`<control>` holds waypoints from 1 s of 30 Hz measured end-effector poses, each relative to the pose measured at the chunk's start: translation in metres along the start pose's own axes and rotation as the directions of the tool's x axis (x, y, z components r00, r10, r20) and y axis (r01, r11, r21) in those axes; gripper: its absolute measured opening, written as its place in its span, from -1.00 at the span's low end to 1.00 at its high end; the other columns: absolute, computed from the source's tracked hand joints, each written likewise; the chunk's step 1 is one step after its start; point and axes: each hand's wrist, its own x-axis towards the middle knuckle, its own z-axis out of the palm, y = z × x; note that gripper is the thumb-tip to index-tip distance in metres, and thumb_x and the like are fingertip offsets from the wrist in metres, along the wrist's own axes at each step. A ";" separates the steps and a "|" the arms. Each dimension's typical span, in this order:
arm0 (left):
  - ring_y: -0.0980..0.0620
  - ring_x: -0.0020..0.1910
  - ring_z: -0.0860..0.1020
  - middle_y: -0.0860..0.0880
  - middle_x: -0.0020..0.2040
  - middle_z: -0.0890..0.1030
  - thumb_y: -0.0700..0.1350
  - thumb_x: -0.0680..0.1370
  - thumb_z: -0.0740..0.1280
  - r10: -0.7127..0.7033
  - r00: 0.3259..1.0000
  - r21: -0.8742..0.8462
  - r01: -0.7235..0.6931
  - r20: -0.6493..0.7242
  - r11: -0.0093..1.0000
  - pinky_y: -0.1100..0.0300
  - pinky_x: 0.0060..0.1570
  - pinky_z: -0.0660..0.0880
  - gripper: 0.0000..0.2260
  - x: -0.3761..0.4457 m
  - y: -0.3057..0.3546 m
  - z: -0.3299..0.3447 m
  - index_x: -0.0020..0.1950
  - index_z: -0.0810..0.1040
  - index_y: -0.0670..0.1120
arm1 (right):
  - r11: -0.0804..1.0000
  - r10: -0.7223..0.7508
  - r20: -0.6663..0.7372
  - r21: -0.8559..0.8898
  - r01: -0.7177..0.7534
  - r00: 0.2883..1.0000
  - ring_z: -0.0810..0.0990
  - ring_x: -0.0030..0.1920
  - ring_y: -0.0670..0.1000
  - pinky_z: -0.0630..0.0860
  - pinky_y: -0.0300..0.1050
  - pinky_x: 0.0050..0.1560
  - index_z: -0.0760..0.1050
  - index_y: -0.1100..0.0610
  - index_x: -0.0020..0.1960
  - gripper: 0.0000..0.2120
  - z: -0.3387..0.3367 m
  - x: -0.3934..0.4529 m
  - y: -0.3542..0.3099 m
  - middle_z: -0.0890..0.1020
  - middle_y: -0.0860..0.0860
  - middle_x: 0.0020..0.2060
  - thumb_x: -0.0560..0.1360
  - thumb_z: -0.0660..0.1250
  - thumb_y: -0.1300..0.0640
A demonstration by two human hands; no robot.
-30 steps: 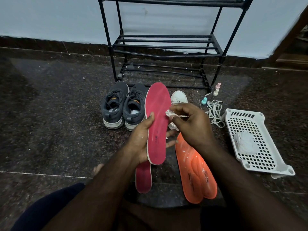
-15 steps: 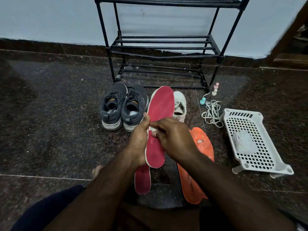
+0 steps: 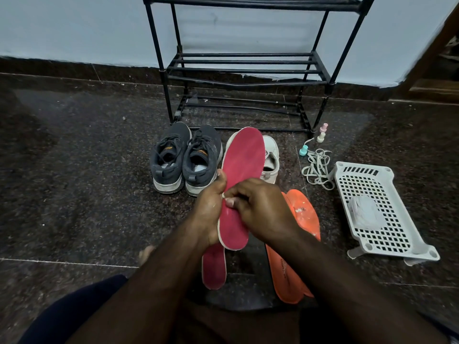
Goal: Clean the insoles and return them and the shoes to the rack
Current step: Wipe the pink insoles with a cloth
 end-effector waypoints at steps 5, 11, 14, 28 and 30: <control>-0.01 -0.16 0.65 -0.10 -0.17 0.66 0.22 0.66 0.06 0.019 1.000 -0.018 -0.019 0.017 1.000 0.11 -0.06 0.61 -0.48 0.000 -0.002 -0.002 0.07 0.60 -0.17 | 0.991 0.038 -0.157 -0.122 -0.057 0.987 0.60 -0.13 0.07 0.53 -0.05 -0.05 0.65 0.14 -0.02 -0.89 -0.004 0.012 0.013 0.64 0.06 -0.15 0.46 0.42 0.19; -0.07 -0.22 0.68 -0.24 -0.07 0.69 0.26 0.64 0.08 0.035 0.998 0.008 -0.034 -0.061 0.999 0.17 -0.28 0.64 -0.38 0.005 0.004 -0.006 0.17 0.57 -0.30 | 0.999 0.017 0.123 -0.051 -0.010 0.992 0.59 -0.09 0.03 0.48 -0.01 -0.01 0.67 0.07 -0.03 -0.89 0.006 -0.007 -0.007 0.66 0.04 -0.16 0.47 0.41 0.15; -0.14 -0.05 0.67 -0.27 0.12 0.64 0.29 0.62 0.11 0.037 0.997 -0.036 -0.039 -0.065 0.999 0.08 -0.09 0.67 -0.34 0.006 0.005 -0.008 0.27 0.54 -0.30 | 1.000 0.003 0.111 -0.023 -0.001 0.994 0.59 -0.12 0.01 0.49 -0.05 -0.03 0.68 0.08 -0.06 -0.91 0.003 -0.005 -0.006 0.65 0.03 -0.19 0.45 0.43 0.18; -0.15 0.03 0.65 -0.27 0.19 0.63 0.30 0.61 0.11 0.013 0.998 -0.056 -0.017 -0.065 0.998 0.03 0.09 0.59 -0.34 0.008 0.008 -0.012 0.30 0.53 -0.27 | 0.993 -0.015 0.188 -0.112 0.037 0.982 0.58 -0.10 0.09 0.51 0.04 -0.06 0.68 0.09 -0.02 -0.85 0.007 -0.008 -0.012 0.62 0.07 -0.18 0.44 0.39 0.16; -0.09 -0.06 0.66 -0.21 -0.01 0.69 0.24 0.64 0.11 0.014 0.999 -0.074 -0.017 -0.044 0.997 0.06 0.09 0.57 -0.42 0.005 0.004 -0.010 0.08 0.64 -0.24 | 0.987 -0.022 0.074 -0.156 0.033 0.997 0.56 -0.17 0.12 0.51 0.06 -0.15 0.65 0.14 -0.11 -0.88 0.007 -0.002 -0.007 0.59 0.09 -0.24 0.42 0.35 0.17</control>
